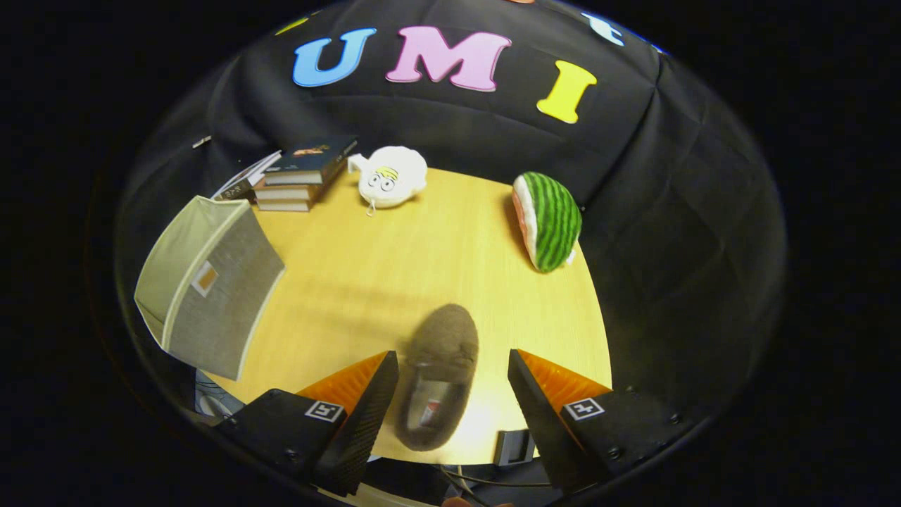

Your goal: Open the storage box then place both shoes into the box .Put the left shoe in first, then the right shoe, with the right side of both shoes facing outward in a uniform manner.

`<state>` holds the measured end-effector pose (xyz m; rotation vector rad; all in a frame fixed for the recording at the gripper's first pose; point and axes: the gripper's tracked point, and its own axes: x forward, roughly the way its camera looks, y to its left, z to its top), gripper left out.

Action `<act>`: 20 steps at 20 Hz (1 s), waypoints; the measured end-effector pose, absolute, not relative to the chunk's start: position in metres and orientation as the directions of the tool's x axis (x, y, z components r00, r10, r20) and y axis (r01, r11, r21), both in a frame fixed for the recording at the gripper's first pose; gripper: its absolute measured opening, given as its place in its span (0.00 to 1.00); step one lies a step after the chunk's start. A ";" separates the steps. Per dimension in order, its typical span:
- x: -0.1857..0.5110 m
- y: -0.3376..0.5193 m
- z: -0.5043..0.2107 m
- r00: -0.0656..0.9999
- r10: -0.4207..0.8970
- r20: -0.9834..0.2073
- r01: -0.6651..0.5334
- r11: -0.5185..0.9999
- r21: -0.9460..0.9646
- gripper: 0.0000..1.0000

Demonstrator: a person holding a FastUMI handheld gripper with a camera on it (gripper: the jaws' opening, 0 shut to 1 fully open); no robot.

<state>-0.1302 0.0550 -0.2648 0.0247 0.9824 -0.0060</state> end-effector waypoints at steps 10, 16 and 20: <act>-0.142 0.040 -0.356 0.426 0.041 -0.904 0.093 0.992 0.089 0.86; -0.116 0.047 -0.377 0.462 0.049 -0.886 0.154 0.979 0.135 0.63; -0.111 0.053 -0.390 0.448 0.041 -0.893 0.197 0.970 0.144 0.29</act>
